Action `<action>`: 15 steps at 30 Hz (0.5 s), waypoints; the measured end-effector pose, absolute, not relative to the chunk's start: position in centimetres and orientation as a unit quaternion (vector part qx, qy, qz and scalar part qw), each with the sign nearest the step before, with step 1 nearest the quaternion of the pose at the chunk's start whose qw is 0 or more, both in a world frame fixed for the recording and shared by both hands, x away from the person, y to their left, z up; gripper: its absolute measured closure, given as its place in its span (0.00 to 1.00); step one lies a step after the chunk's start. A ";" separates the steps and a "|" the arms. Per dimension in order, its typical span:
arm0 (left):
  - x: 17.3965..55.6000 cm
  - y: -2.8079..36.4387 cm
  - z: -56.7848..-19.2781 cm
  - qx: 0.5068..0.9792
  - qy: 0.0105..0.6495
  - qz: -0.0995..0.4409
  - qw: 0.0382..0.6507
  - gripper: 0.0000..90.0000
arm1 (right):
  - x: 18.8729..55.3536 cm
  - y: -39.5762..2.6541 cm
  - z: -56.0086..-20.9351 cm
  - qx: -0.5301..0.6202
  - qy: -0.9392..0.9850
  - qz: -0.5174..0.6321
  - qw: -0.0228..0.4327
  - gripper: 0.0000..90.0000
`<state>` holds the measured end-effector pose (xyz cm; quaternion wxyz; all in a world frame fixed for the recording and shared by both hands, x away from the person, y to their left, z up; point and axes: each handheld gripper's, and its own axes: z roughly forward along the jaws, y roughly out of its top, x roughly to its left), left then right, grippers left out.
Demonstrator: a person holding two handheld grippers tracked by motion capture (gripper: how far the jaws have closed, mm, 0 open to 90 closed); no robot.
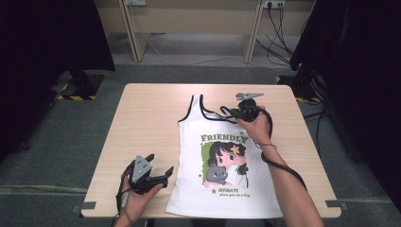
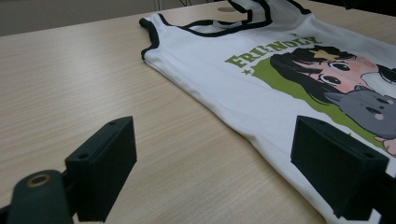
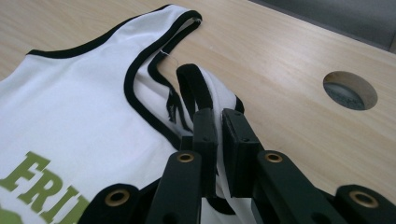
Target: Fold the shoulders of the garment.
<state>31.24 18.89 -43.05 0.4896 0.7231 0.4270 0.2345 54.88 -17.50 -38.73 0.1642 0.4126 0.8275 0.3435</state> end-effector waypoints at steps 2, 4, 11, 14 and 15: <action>31.2 18.9 -43.0 0.724 0.426 0.234 0.490 0.15 | 54.2 -17.5 -38.7 0.411 0.825 0.350 0.166 0.94; 31.2 18.8 -43.0 0.725 0.425 0.234 0.489 0.15 | 53.7 -17.4 -38.6 0.408 0.826 0.352 0.168 0.94; 31.2 18.9 -43.0 0.724 0.425 0.233 0.491 0.15 | 51.9 -17.2 -38.6 0.395 0.831 0.353 0.168 0.94; 31.2 18.8 -43.0 0.725 0.424 0.234 0.489 0.15 | 51.1 -17.0 -38.5 0.384 0.836 0.355 0.167 0.94; 31.2 18.8 -43.0 0.725 0.424 0.234 0.489 0.15 | 50.9 -17.0 -38.5 0.381 0.837 0.356 0.167 0.94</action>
